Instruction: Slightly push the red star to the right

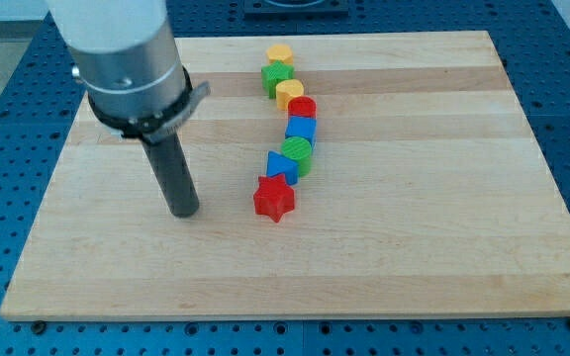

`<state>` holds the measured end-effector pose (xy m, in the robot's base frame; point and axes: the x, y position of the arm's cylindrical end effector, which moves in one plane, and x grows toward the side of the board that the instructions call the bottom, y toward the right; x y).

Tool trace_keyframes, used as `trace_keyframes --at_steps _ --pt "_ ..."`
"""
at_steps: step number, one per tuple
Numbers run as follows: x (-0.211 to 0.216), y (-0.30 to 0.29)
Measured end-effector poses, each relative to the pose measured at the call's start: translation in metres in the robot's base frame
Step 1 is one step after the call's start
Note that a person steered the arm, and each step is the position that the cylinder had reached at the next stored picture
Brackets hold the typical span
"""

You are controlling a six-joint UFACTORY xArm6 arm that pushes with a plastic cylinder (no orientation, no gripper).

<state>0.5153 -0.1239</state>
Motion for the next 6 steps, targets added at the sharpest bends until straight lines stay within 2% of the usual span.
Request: trace_keyframes --at_steps 1,3,5,6 --pt "0.016 0.020" --pt "0.019 0.058" --pt "0.004 0.013" --pt "-0.018 0.022"
